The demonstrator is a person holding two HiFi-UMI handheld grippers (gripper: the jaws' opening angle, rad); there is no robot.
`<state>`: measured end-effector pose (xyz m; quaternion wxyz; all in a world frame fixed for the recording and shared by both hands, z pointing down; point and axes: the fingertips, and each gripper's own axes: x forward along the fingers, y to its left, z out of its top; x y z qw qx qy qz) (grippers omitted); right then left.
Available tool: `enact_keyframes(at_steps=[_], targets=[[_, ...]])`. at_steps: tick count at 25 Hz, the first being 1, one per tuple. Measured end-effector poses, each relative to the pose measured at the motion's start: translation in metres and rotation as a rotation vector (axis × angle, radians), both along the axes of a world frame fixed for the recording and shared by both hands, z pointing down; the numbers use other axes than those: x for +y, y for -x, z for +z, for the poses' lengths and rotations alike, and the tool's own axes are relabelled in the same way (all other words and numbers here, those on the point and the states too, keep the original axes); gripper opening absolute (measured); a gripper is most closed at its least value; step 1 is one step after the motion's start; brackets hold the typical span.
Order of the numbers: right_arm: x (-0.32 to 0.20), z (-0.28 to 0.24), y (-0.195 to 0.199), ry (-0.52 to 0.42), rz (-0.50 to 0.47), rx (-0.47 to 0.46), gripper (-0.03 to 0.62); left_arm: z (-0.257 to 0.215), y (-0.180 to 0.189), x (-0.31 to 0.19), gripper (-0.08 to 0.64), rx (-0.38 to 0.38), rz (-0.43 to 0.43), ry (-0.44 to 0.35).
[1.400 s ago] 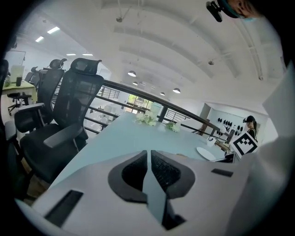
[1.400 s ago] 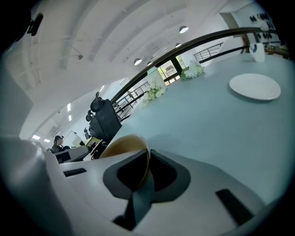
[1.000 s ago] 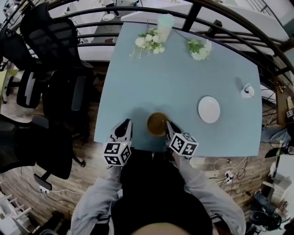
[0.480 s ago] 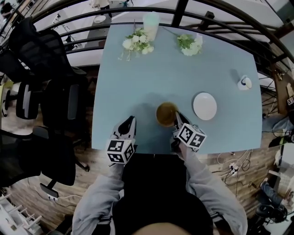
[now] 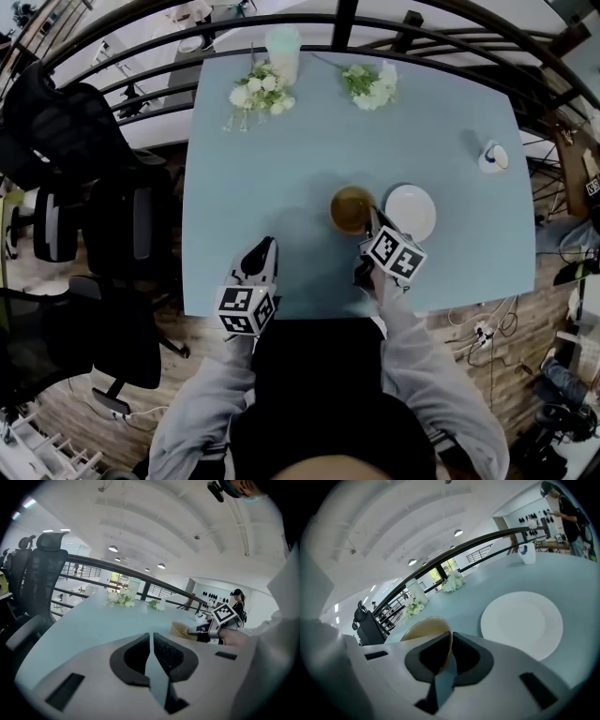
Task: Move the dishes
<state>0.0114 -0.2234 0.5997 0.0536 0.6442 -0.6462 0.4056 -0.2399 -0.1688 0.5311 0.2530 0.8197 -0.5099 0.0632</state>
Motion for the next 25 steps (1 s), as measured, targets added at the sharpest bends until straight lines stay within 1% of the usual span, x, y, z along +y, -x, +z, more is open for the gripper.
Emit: enact_keyframes(at_steps=[10,18,20,22,25], targets=[[-0.006,0.010,-0.013,0.054,0.023,0.022,0.032,0.005,-0.003,-0.001,0.038,-0.007,-0.015,0.025],[-0.007,0.007,-0.016,0.053,-0.025,0.018,0.043,0.006,-0.012,-0.002,0.038,-0.004,-0.002,0.025],[-0.007,0.004,-0.016,0.042,-0.045,0.010,0.082,0.006,-0.014,-0.001,0.038,-0.003,0.001,0.027],[-0.004,0.000,-0.015,0.022,-0.061,-0.005,0.148,0.006,-0.016,0.001,0.038,-0.002,0.004,0.028],[0.001,-0.008,-0.014,-0.041,-0.075,-0.042,0.246,0.004,-0.017,0.002,0.038,0.000,0.010,0.024]])
